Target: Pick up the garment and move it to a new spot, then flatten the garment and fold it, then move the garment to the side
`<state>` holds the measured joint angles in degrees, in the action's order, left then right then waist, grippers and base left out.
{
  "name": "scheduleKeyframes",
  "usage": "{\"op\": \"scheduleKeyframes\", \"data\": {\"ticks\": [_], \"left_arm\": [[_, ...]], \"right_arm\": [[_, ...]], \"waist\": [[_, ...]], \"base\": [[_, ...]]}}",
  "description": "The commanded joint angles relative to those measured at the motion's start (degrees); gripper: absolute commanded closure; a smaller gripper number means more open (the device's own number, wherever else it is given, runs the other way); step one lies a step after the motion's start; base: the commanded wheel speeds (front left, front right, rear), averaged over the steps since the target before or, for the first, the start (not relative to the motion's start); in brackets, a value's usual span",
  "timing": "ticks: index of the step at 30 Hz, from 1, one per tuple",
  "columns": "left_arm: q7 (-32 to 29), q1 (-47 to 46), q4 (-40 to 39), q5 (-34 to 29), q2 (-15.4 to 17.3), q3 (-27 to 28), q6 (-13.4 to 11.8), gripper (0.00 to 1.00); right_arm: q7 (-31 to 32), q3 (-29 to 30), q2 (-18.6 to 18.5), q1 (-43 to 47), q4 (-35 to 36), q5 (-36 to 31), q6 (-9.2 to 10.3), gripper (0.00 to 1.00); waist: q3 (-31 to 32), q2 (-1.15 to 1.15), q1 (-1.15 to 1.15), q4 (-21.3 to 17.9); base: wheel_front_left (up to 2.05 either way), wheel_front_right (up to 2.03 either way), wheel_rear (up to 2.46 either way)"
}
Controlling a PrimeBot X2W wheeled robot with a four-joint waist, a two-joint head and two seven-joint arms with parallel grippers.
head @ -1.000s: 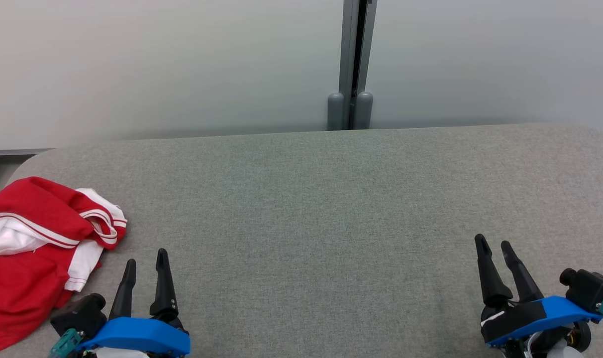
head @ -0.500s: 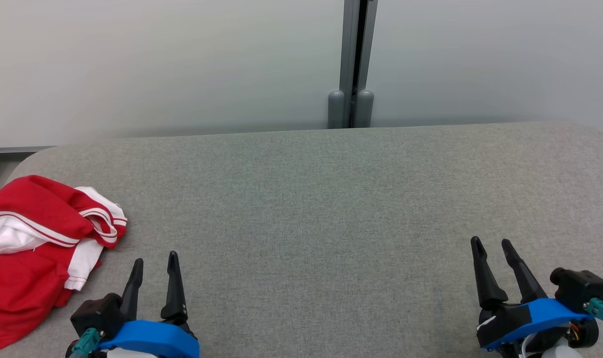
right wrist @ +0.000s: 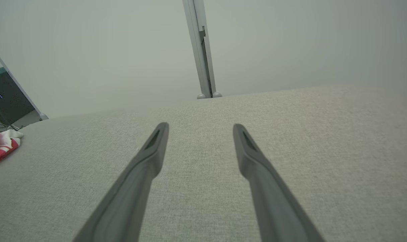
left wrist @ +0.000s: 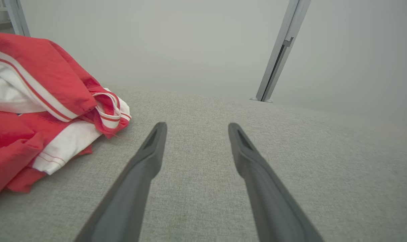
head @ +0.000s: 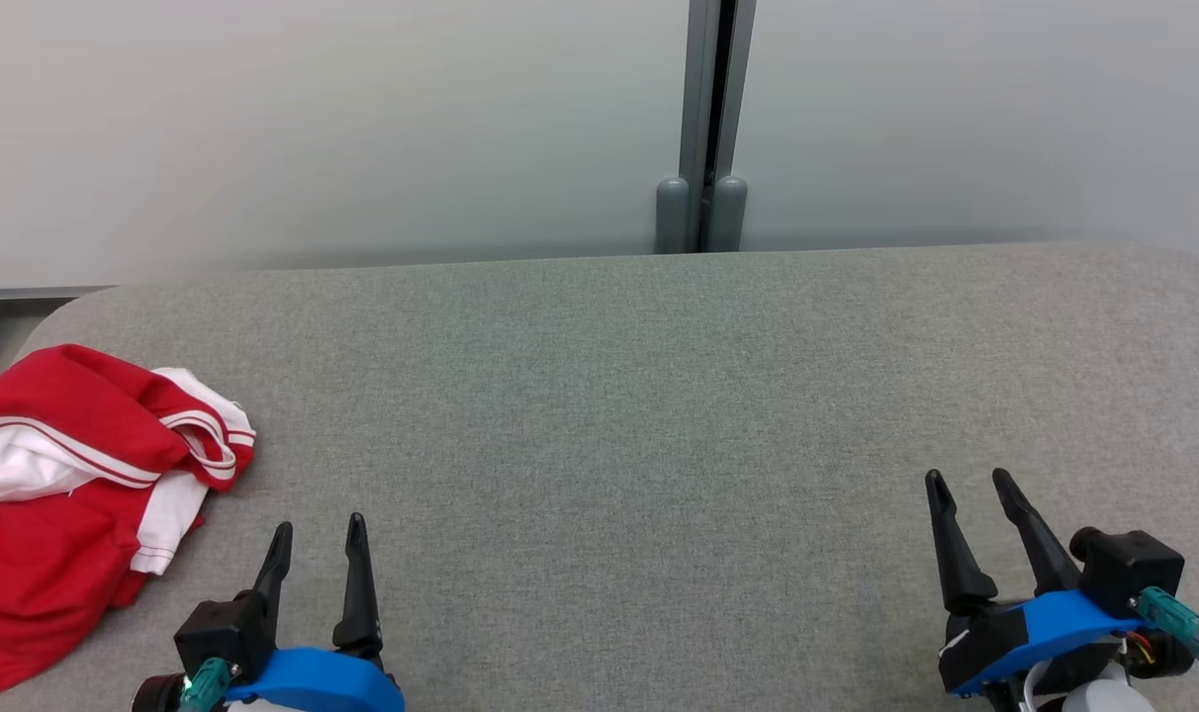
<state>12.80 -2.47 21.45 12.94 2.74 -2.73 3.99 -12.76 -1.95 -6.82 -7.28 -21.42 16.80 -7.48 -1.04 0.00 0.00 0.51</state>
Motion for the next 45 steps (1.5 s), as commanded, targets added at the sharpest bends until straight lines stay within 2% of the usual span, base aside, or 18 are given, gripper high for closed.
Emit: {"op": "scheduleKeyframes", "data": {"ticks": [1,20,33,39,45], "left_arm": [[0.49,-0.68,-0.03,-0.81,0.22,-0.18,-0.26,0.00],[2.46,-0.40,2.88,-5.10,0.22,-0.33,-3.07,0.00],[2.47,0.00,2.91,-3.93,0.20,-0.88,-3.44,0.00],[2.47,-0.19,2.37,-3.41,0.19,-1.20,-3.91,0.00],[2.47,-0.17,2.67,-2.61,0.21,-1.89,-4.48,0.00]], "right_arm": [[-0.55,0.27,0.08,-1.07,-0.12,-0.77,-0.02,0.00],[-2.51,3.53,1.87,-0.50,-4.29,-10.20,-0.02,0.00],[-2.52,4.46,2.26,-0.03,-4.70,-10.10,-0.02,0.00],[-2.49,3.18,1.88,0.12,-4.06,-10.17,-0.02,0.00],[-2.47,0.75,1.23,-0.79,-3.36,-9.01,-0.02,0.00]], "waist": [[0.00,0.00,0.00,0.01],[0.07,0.00,0.00,0.39],[0.06,0.00,0.00,0.68],[-1.04,0.00,0.00,3.68],[-3.35,0.00,0.00,10.07]], "base": [[0.00,0.00,0.00],[0.00,0.00,0.00],[0.00,0.00,0.00],[0.00,0.00,0.00],[0.00,0.00,0.00]]}}
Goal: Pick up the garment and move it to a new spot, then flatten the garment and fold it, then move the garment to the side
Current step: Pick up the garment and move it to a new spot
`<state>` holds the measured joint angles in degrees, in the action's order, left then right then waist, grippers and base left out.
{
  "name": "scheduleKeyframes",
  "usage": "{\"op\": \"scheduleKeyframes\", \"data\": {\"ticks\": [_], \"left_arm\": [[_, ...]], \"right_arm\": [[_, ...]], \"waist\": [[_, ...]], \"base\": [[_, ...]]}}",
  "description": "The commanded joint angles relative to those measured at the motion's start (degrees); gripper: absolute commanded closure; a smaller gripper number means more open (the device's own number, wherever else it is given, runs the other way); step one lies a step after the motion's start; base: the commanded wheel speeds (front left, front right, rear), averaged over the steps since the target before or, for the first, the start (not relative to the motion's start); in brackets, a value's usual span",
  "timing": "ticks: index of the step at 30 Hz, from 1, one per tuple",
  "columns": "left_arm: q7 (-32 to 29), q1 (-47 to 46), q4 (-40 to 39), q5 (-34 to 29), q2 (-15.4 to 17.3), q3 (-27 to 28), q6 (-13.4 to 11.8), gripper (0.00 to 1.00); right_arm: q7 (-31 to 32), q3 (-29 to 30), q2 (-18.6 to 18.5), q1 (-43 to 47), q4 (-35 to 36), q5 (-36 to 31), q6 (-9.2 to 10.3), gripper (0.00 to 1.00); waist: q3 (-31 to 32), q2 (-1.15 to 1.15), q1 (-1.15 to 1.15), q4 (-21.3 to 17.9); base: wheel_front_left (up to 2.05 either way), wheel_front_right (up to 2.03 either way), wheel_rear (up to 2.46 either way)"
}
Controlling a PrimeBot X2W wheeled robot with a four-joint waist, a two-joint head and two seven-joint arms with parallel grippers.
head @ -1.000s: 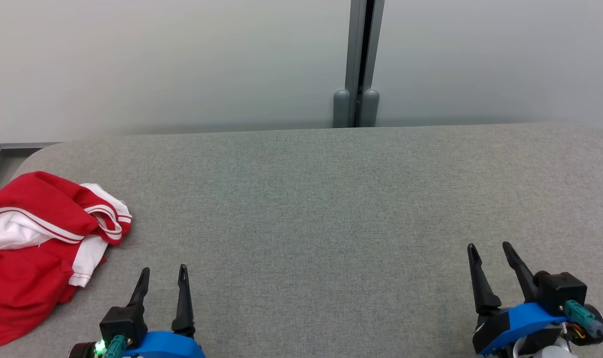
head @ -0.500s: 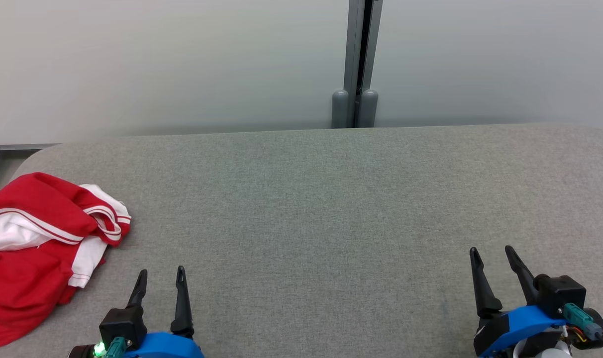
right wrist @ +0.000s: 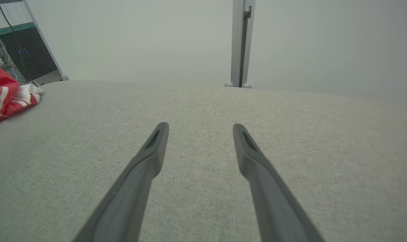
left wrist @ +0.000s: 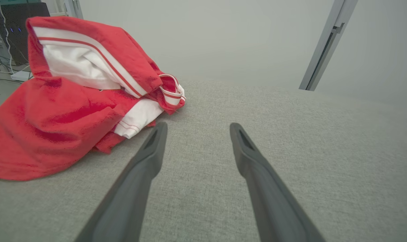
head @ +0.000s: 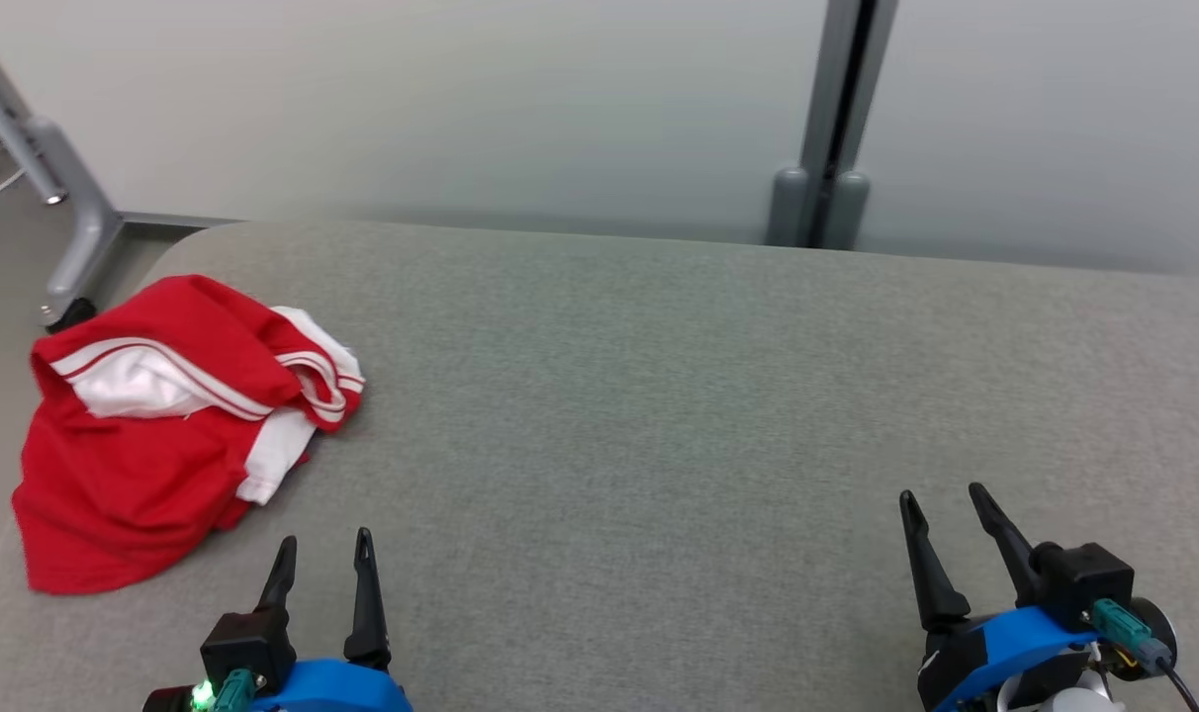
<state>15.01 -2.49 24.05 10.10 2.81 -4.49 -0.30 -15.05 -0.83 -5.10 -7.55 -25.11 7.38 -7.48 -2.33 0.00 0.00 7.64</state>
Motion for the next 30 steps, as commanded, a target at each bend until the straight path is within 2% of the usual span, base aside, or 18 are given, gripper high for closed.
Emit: {"op": "scheduleKeyframes", "data": {"ticks": [1,9,15,22,25,30], "left_arm": [[0.26,0.09,-0.04,0.40,0.13,0.09,-0.41,0.00],[0.21,2.36,-0.60,0.30,0.07,4.04,-1.12,0.00],[0.21,3.84,-1.09,-1.47,0.04,6.77,-0.19,0.00],[0.21,2.59,-1.33,0.45,0.10,8.65,0.14,0.00],[0.21,-0.50,-1.97,-0.35,0.07,9.37,1.54,0.00],[0.21,-7.84,-2.08,-2.03,1.99,12.36,3.30,0.00]], "right_arm": [[-0.18,-1.20,-0.61,-0.74,0.26,0.65,-0.02,0.00],[-0.18,-6.09,-1.19,-1.89,-0.13,2.06,-0.02,0.00],[-0.18,-8.80,-1.16,-2.49,-1.28,3.17,-0.02,0.00],[-0.18,-10.82,-1.83,-3.05,-2.30,4.15,-0.02,0.00],[-0.18,-12.14,-2.97,-4.17,-1.77,4.26,-0.02,0.00],[-0.18,-14.05,-5.97,-6.06,-0.56,5.74,-0.02,0.00]], "waist": [[-2.35,0.00,0.00,4.12],[-3.79,0.00,0.00,14.52],[-4.19,0.00,0.00,18.88],[-5.20,0.00,0.00,18.66],[-7.32,0.00,0.00,17.54],[-11.73,0.00,0.00,15.77]], "base": [[0.00,0.00,0.00],[0.00,0.00,0.00],[0.00,0.00,0.00],[0.00,0.00,0.00],[0.00,0.00,0.00],[0.00,0.00,0.00]]}}
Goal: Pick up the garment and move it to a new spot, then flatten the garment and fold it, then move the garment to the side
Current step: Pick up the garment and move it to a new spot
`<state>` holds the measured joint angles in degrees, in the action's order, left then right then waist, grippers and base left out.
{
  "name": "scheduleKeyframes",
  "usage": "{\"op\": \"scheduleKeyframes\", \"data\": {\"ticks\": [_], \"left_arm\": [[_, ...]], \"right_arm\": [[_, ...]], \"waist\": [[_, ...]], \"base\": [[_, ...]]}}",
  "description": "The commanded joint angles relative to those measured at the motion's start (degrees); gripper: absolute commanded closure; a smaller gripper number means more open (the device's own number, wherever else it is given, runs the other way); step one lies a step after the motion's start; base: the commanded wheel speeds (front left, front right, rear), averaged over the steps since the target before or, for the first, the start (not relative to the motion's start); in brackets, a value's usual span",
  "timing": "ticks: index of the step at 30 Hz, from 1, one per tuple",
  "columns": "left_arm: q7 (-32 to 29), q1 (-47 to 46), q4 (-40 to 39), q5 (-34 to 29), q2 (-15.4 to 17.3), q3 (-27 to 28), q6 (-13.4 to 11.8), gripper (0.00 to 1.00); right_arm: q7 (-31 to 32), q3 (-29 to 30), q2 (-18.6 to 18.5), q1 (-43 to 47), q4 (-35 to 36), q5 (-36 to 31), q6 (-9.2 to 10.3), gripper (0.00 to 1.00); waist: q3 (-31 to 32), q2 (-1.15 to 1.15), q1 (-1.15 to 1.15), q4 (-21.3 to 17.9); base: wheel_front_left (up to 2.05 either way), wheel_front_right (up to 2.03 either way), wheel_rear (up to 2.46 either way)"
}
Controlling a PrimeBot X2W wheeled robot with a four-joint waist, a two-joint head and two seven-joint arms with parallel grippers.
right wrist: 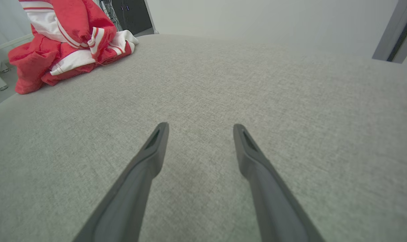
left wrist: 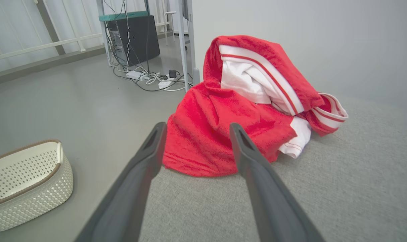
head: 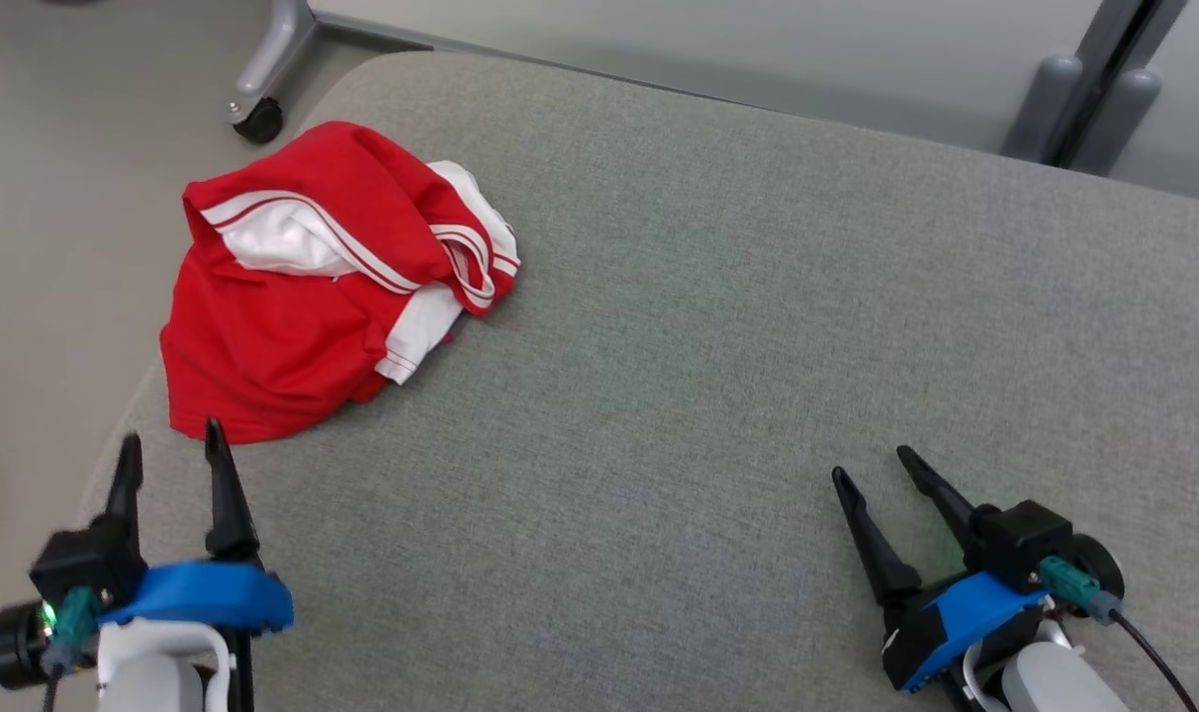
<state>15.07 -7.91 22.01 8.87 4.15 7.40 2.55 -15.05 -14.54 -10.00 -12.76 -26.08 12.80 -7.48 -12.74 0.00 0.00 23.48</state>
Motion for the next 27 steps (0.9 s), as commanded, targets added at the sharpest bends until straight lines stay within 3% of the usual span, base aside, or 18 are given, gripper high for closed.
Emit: {"op": "scheduleKeyframes", "data": {"ticks": [1,14,20,27], "left_arm": [[0.16,-2.41,-0.03,-0.80,0.65,0.48,0.44,0.00],[0.15,-23.22,8.34,-5.73,10.74,0.59,2.99,0.00],[-0.24,-30.94,17.69,-6.47,14.54,-3.11,4.46,0.00],[-4.86,-38.40,26.60,-3.28,16.53,-8.42,5.07,0.00]], "right_arm": [[-0.18,-0.34,-1.07,-0.85,0.41,0.31,-0.02,0.00],[0.01,-1.98,-5.58,-3.28,1.42,2.82,0.04,0.00],[0.16,-2.27,-6.53,-3.94,0.87,3.24,0.05,0.00],[0.39,-2.62,-7.20,-3.96,-1.12,4.53,0.12,0.00]], "waist": [[-1.31,0.00,0.00,-0.07],[-8.44,0.00,0.00,-3.94],[-10.50,0.00,0.00,-5.51],[-12.06,0.00,0.00,-6.82]], "base": [[0.00,0.00,0.00],[0.00,0.00,0.00],[0.00,0.00,0.00],[0.00,0.00,0.00]]}}
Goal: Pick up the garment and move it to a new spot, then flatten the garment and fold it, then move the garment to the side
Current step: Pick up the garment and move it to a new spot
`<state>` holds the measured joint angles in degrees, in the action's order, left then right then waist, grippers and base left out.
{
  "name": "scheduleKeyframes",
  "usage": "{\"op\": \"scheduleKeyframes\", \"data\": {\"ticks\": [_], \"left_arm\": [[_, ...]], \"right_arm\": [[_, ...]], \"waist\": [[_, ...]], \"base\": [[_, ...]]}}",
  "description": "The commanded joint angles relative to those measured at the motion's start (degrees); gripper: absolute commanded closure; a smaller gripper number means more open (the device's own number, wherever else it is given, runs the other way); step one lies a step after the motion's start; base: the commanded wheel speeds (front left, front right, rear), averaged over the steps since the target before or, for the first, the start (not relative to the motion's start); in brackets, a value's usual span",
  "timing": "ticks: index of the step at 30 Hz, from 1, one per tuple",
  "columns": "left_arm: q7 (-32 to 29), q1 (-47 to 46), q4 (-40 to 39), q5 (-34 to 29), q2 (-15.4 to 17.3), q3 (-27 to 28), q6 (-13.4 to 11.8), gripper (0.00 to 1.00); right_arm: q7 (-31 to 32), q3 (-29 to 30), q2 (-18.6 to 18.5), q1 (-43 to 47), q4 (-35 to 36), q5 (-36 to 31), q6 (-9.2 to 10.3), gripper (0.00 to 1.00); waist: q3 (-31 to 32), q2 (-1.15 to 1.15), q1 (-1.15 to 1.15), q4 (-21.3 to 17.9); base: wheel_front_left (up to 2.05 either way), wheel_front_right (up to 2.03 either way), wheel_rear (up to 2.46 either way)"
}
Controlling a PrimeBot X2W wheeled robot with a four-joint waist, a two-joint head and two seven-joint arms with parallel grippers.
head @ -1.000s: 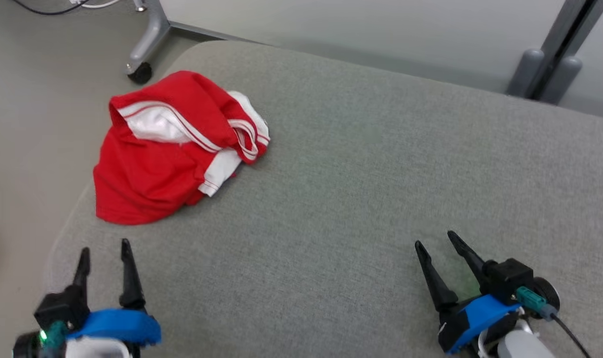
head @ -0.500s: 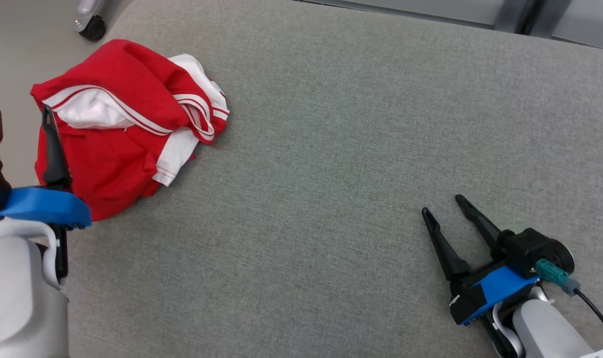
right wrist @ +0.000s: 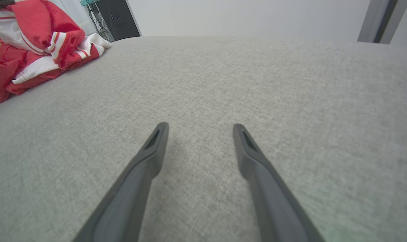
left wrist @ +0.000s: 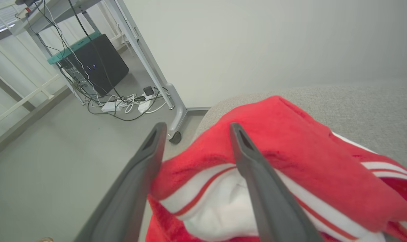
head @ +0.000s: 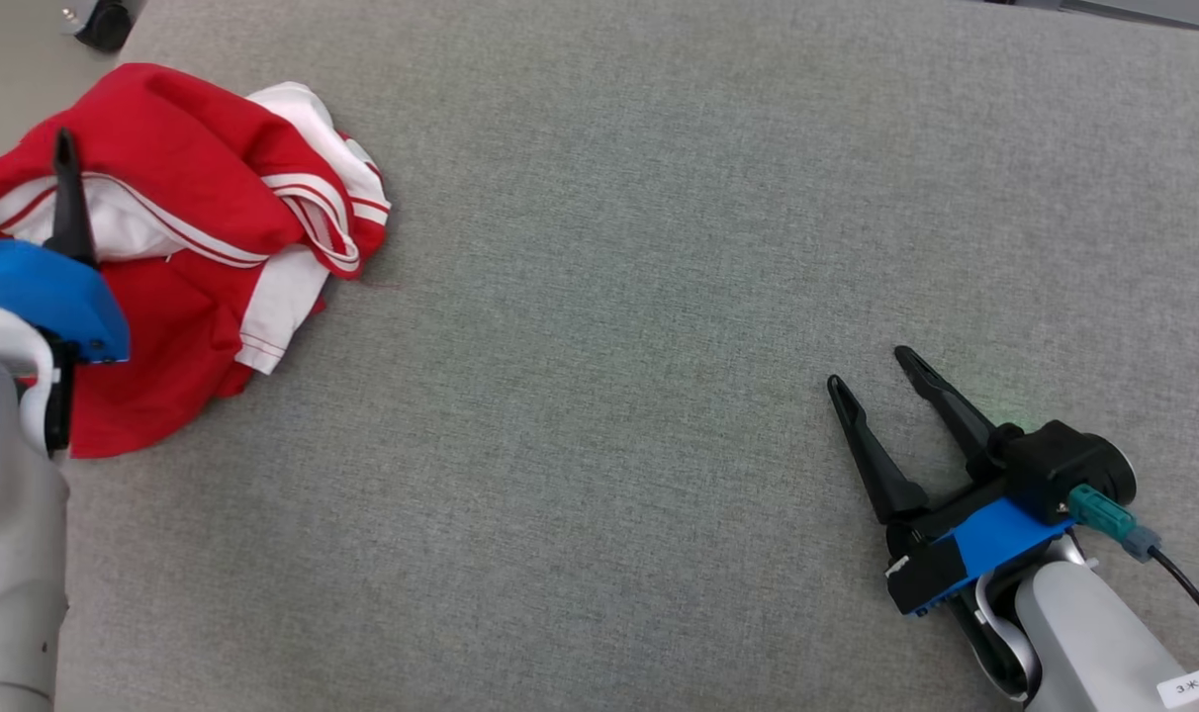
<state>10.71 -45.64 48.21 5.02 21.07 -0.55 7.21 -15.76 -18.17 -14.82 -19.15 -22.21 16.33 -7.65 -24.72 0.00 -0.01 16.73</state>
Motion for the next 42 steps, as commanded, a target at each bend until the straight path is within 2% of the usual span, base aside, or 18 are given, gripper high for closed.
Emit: {"op": "scheduleKeyframes", "data": {"ticks": [1,9,11,14,27,34,42], "left_arm": [[-1.72,-1.31,1.48,1.77,-0.31,-1.34,0.41,0.00],[-13.31,-1.67,8.72,13.80,-0.79,-5.48,0.27,0.00],[-14.36,-1.16,9.06,15.74,-0.51,-6.44,0.27,1.00],[-14.97,-0.48,9.21,18.15,0.04,-7.72,0.28,1.00],[-10.52,-1.49,6.05,22.28,3.80,-12.73,0.28,1.00],[-4.20,-3.43,0.96,23.28,5.20,-15.85,0.29,1.00],[1.77,-6.58,-7.29,22.20,3.85,-21.13,0.29,1.00]], "right_arm": [[1.11,1.01,-2.51,2.46,-5.21,1.18,0.29,0.00],[1.14,0.77,-1.87,2.06,-6.29,1.95,0.46,0.00],[1.14,0.66,-1.60,1.92,-6.48,2.01,0.46,0.00],[1.13,0.42,-1.13,1.82,-6.55,2.24,0.46,0.00],[0.92,1.20,1.53,3.40,-5.98,2.25,0.22,0.00],[0.70,2.85,2.96,4.04,-5.56,1.47,0.20,0.00],[0.65,4.22,5.11,4.80,-5.46,1.01,0.17,0.00]], "waist": [[-0.23,0.00,0.01,-0.23],[-0.44,0.00,0.01,-1.63],[-0.22,0.00,0.01,-1.93],[0.32,0.00,0.01,-2.38],[4.41,0.00,0.01,-3.64],[6.79,0.00,0.01,-4.17],[11.13,0.00,0.01,-5.79]], "base": [[0.00,0.00,0.00],[0.00,0.00,0.00],[0.00,0.00,0.00],[0.00,0.00,0.00],[0.00,0.00,0.00],[0.00,0.00,0.00],[0.00,0.00,0.00]]}}
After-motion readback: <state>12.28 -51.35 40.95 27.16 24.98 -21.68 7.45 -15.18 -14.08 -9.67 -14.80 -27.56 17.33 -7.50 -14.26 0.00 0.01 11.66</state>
